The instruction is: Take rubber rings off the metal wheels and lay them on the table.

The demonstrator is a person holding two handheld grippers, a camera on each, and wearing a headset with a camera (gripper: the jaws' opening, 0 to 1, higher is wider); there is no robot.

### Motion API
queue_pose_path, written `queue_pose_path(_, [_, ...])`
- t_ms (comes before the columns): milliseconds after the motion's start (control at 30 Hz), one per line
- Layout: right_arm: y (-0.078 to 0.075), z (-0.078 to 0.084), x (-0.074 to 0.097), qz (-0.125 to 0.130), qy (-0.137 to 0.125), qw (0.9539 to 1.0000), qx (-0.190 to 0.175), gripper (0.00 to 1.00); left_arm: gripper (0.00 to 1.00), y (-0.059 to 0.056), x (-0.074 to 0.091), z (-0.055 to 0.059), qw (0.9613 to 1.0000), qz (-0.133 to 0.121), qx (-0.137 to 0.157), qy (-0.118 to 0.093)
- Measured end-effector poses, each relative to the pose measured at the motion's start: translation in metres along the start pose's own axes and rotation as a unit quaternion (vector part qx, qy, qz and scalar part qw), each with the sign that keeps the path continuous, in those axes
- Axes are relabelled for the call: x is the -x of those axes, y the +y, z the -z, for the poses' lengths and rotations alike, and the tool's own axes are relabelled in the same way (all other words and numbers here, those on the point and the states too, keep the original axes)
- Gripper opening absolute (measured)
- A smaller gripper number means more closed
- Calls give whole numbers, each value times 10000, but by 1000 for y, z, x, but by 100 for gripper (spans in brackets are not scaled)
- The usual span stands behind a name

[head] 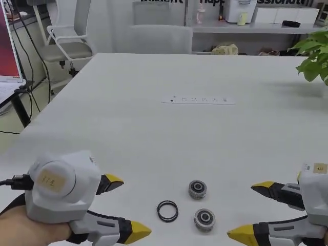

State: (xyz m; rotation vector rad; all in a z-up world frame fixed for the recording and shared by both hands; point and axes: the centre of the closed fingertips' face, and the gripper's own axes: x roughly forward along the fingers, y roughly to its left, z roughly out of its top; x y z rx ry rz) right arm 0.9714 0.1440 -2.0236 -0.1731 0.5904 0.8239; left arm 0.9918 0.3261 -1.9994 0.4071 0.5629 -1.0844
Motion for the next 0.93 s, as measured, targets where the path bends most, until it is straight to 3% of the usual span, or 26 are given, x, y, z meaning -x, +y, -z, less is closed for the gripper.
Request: queue_pose_path(933, [2, 2, 2, 13, 76, 9999, 79, 80, 65, 2, 1, 0, 10000, -36, -23, 7])
